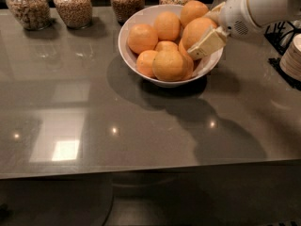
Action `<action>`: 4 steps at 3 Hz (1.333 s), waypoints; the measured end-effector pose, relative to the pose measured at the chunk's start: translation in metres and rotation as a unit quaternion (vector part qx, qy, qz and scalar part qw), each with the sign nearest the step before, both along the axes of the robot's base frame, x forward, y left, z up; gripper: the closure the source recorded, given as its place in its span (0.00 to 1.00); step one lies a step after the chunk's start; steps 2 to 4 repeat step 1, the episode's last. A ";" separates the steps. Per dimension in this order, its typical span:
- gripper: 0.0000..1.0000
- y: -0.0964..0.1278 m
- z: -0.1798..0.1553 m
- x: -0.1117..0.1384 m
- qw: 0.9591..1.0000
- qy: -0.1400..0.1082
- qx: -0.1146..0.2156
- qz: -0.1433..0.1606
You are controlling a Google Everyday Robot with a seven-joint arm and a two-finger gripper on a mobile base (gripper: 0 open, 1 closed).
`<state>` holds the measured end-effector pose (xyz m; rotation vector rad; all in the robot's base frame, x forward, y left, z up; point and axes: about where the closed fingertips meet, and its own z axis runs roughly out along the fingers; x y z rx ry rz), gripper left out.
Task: Pick orange from white bowl
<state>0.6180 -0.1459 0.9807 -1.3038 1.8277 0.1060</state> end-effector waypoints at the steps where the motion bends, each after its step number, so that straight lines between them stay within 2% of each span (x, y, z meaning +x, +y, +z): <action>1: 1.00 0.002 0.031 -0.005 1.000 -0.008 0.002 0.010; 4: 1.00 0.002 0.031 -0.005 1.000 -0.008 0.002 0.010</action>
Offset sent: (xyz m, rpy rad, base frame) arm 0.0000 0.0000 0.0000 0.0000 0.0000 0.0000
